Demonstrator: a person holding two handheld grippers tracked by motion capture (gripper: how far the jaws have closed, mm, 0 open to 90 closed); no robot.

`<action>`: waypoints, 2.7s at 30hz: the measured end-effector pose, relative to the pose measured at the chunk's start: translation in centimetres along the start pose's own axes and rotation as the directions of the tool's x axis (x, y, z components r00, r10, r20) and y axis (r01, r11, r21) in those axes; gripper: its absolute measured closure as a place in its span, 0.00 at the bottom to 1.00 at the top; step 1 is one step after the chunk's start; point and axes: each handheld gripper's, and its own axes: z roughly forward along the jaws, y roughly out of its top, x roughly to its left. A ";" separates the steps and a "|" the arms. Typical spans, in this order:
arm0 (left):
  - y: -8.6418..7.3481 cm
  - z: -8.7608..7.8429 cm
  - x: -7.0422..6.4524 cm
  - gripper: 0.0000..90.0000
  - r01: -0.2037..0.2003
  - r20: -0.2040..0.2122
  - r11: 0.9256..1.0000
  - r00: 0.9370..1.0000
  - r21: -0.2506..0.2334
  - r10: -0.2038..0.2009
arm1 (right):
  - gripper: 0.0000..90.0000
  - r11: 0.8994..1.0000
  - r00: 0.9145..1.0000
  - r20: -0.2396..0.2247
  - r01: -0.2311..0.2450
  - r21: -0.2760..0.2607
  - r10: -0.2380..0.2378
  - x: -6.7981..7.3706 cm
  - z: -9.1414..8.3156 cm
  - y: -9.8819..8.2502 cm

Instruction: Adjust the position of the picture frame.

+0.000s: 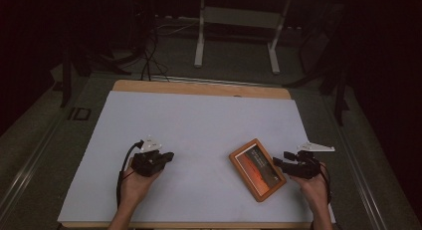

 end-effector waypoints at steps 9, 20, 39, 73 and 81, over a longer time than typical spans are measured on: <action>2.2 2.5 -2.9 0.99 -0.111 0.081 0.994 0.991 0.020 0.109 | 0.46 1.000 1.000 -0.008 0.021 -0.011 -0.022 0.4 0.1 0.4; 5.3 5.5 -6.0 0.99 -0.210 0.149 0.978 0.967 0.009 0.207 | 0.59 1.000 1.000 0.016 0.022 0.002 -0.022 0.2 0.2 0.3; 7.5 10.5 -12.4 0.99 -0.285 0.289 0.958 0.917 -0.001 0.273 | 0.62 1.000 0.999 0.039 0.018 -0.005 -0.018 0.2 0.3 0.5; 5.0 13.1 -12.2 0.38 0.003 0.322 0.987 0.945 0.158 -0.055 | 0.44 0.998 0.985 -0.162 0.057 0.037 -0.050 1.3 2.1 0.5; 5.3 13.7 -11.8 0.36 0.020 0.361 0.985 0.929 0.171 -0.082 | 0.37 0.997 0.977 -0.213 0.031 0.071 -0.015 0.9 3.2 0.6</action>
